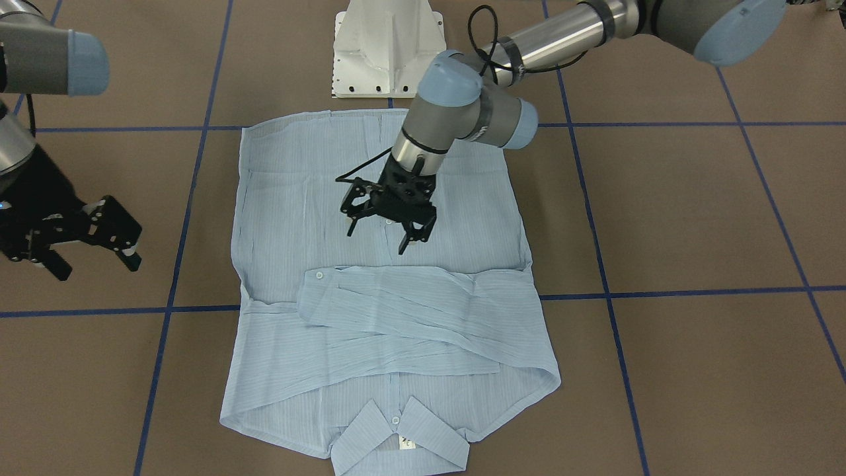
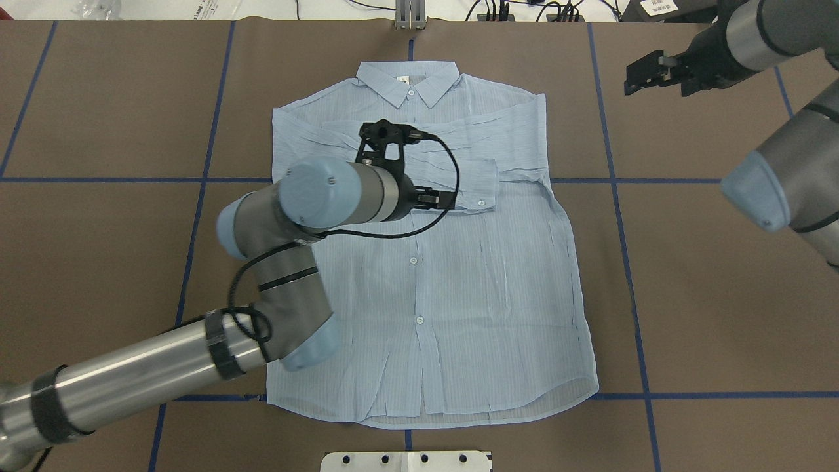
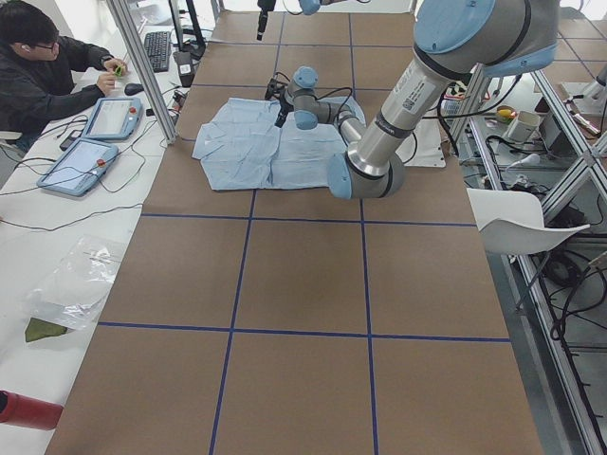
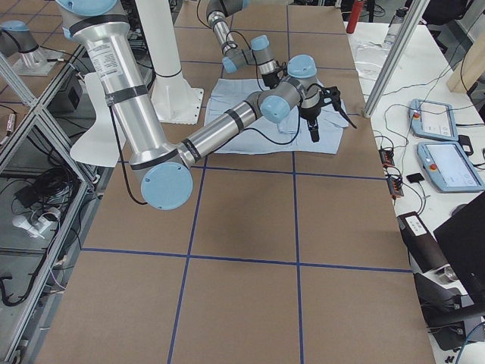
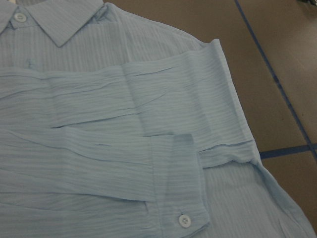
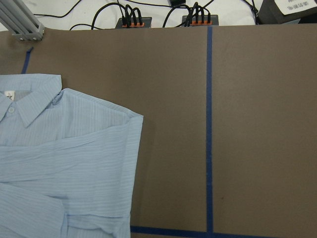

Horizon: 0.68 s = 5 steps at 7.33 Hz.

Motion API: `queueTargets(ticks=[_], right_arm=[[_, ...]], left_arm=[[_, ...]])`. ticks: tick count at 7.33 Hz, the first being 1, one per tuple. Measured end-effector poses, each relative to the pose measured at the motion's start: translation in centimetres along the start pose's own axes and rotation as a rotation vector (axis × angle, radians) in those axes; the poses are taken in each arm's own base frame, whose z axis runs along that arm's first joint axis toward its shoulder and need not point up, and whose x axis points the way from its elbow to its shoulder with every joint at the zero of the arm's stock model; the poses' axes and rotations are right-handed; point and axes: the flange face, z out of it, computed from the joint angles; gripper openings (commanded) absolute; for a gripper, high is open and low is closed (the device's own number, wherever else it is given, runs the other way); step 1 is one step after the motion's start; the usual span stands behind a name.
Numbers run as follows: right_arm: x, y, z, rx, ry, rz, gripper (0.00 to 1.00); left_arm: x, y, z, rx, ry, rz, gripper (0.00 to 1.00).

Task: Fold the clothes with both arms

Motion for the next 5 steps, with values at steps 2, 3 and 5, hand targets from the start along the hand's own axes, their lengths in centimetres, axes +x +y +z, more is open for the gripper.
queueTargets(ticks=[2,3,5], right_arm=[[-3.2,8.5,-0.6,-0.010,-0.021,0.071,1.00],[-4.0,13.2,-0.8,-0.014,-0.013,0.095,1.00],[-5.7,22.6,-0.1,-0.004,0.025,0.132,1.00]], left_arm=[[-6.1,3.6,-7.3,-0.006,0.010,0.014,1.00],[-8.5,5.7,-10.0,-0.020,0.006,-0.043,1.00],[-11.2,13.2,-13.9,-0.083,-0.022,-0.158,1.00]])
